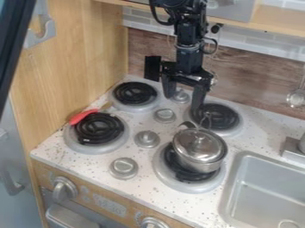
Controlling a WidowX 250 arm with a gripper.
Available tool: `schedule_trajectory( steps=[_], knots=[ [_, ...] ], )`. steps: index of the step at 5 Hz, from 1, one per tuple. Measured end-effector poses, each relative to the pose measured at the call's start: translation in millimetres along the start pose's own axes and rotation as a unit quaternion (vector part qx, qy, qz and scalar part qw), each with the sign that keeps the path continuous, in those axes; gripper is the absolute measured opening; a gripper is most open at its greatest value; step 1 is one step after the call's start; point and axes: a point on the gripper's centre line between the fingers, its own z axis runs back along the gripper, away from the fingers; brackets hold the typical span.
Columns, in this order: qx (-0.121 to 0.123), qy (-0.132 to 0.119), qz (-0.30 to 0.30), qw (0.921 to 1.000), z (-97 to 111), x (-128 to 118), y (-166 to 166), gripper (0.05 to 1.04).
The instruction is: Take the red object out of the pot and put it on the left burner
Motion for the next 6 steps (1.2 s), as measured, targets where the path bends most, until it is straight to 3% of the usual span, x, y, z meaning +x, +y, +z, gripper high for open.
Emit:
schedule_trajectory(
  steps=[1,3,6],
  knots=[
    [-0.003,0.029,0.004,0.9996,-22.2,-9.5,-0.9,0.999],
    [0.016,0.009,0.022,0.9996,-23.4,3.2,8.2,0.999],
    [0.034,0.042,0.058,0.9969,-62.8,17.3,40.7,0.999]
  ],
)
